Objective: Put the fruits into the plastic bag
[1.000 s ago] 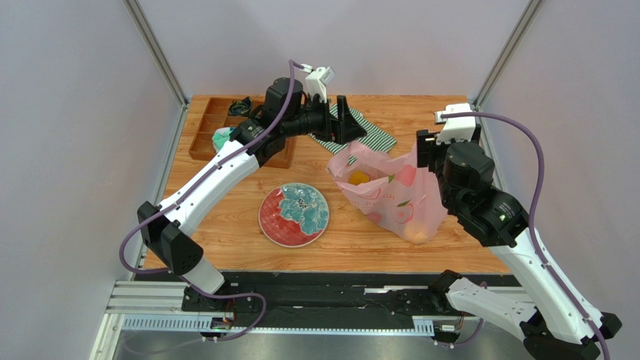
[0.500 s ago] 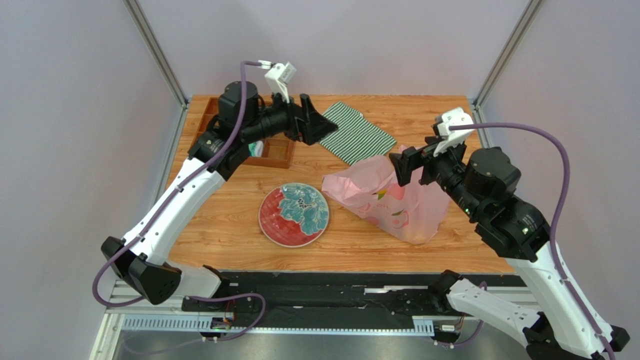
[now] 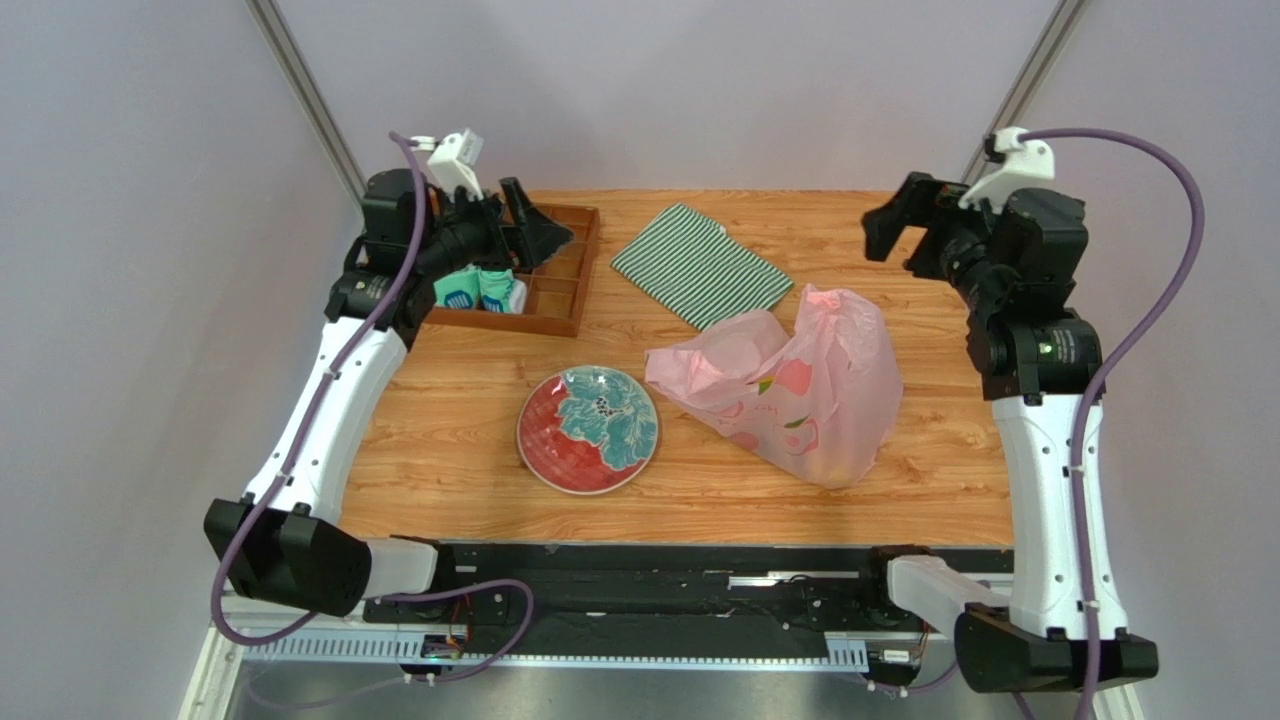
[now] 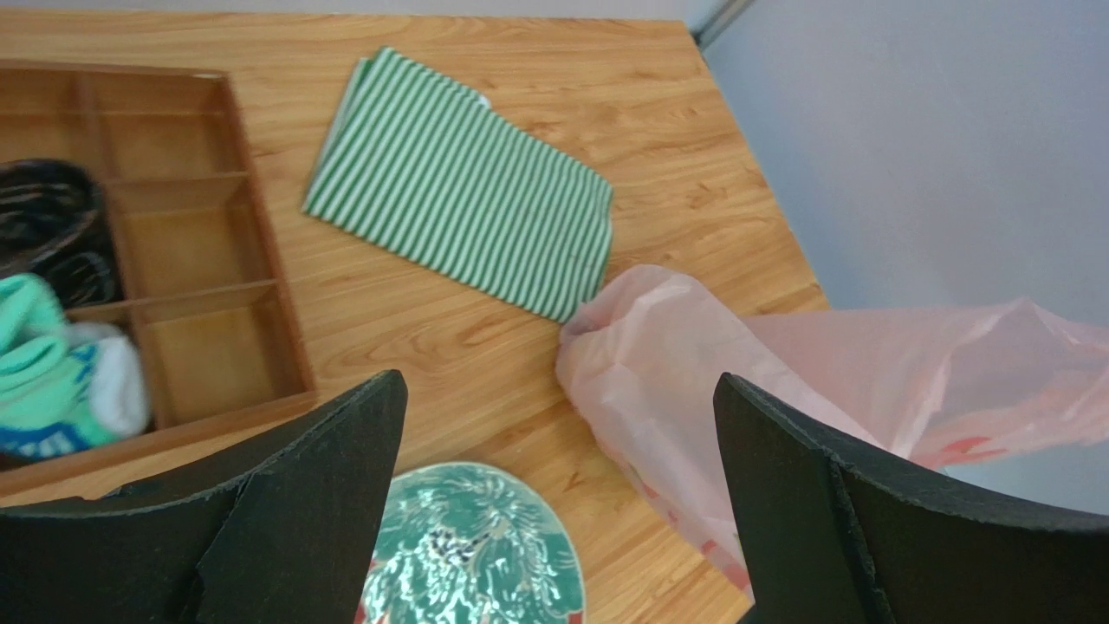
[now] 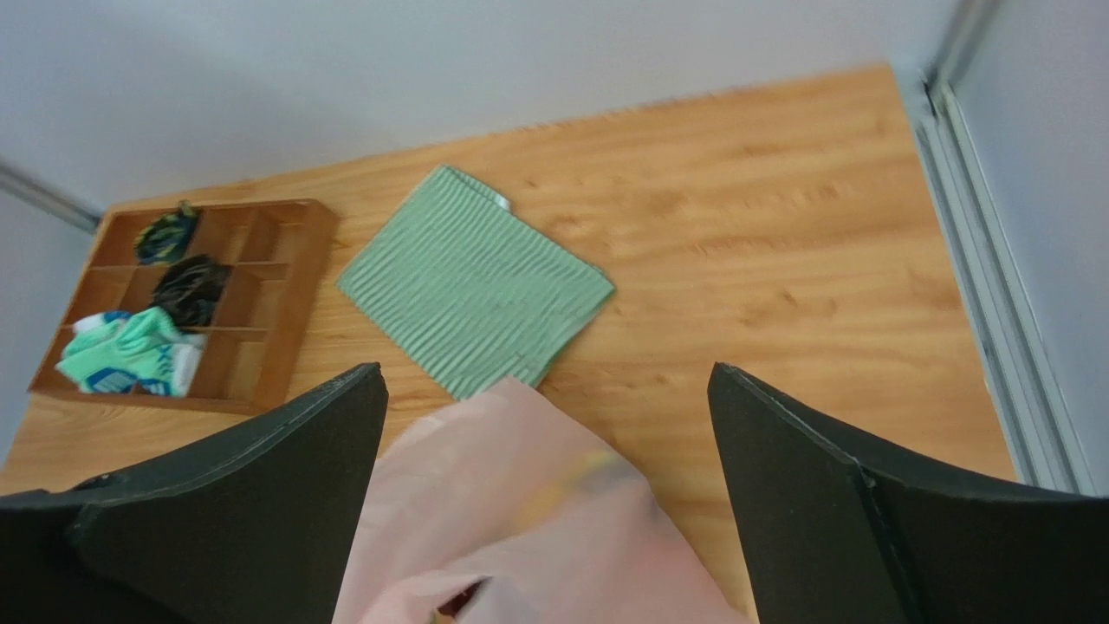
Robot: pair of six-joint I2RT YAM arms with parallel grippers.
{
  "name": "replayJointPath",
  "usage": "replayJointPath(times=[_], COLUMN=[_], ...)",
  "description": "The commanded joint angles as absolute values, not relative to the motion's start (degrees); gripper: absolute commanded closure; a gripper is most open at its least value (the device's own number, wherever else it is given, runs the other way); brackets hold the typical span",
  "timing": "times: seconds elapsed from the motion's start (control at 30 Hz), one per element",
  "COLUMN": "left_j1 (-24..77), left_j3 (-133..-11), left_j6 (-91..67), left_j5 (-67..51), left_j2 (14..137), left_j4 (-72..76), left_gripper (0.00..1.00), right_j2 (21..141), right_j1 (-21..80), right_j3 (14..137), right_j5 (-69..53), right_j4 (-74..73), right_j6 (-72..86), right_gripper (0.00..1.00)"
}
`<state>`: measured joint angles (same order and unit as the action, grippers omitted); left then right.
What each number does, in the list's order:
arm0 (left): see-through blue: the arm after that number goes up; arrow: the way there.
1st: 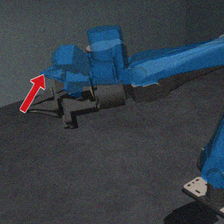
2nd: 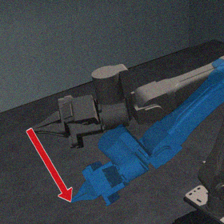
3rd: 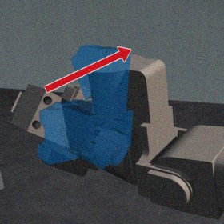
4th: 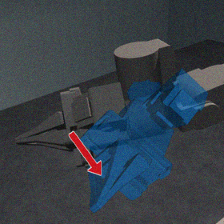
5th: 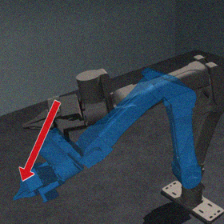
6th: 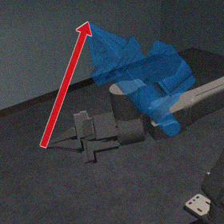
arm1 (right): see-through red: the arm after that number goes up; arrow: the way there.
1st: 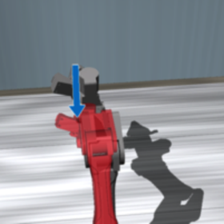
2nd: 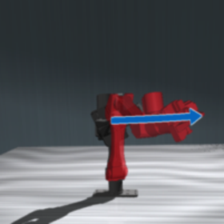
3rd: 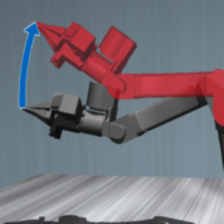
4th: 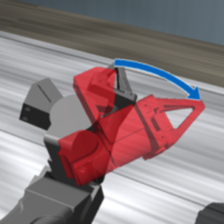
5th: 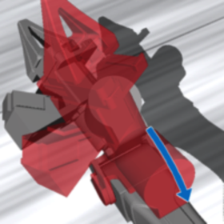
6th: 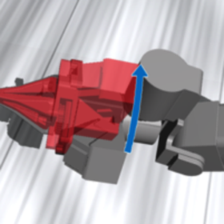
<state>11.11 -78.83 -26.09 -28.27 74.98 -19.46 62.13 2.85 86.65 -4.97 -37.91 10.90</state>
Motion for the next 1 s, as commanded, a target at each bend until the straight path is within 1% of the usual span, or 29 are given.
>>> replayJointPath(times=[0.0, 0.07, 0.13, 0.2, 0.3, 0.33, 0.43, 0.6, 0.97], left_j1=[5.46, 4.57, 4.48, 4.57, 4.57, 4.57, 4.57, 4.57, 4.57], left_j3=[-77.43, -76.99, -75.16, -72.87, -65.25, -64.00, -60.30, -58.01, -56.08], left_j6=[-22.16, -20.14, -17.59, -15.66, -13.90, -13.45, -12.31, -11.16, -10.72], left_j5=[-31.99, -31.82, -31.64, -31.12, -28.14, -27.34, -23.91, -19.70, -18.02], left_j2=[67.25, 65.23, 61.71, 57.42, 51.10, 49.76, 45.27, 41.75, 40.43], left_j4=[-21.79, -24.24, -24.96, -24.70, -22.77, -22.33, -21.36, -21.27, -20.57], left_gripper=[0.04, 0.03, 0.03, 0.03, 0.02, 0.02, 0.02, 0.02, 0.01], right_j2=[57.05, 53.71, 49.86, 47.04, 40.71, 37.39, 32.54, 30.85, 30.59], right_j1=[-7.98, -10.18, -10.20, -10.20, -10.20, -10.20, -10.20, -10.11, -10.11], right_j3=[83.33, 81.40, 79.64, 75.52, 67.43, 65.32, 58.55, 55.20, 55.37], right_j5=[-15.47, -13.81, -11.53, -9.23, -5.99, -4.24, -2.99, -2.99, -1.76], right_j4=[-37.27, -37.27, -37.18, -35.87, -32.44, -31.21, -28.66, -27.60, -28.12], right_j6=[16.61, 15.48, 14.42, 13.45, 13.18, 13.27, 13.19, 13.53, 12.83], right_gripper=[0.01, 0.01, 0.02, 0.02, 0.02, 0.03, 0.03, 0.03, 0.04])
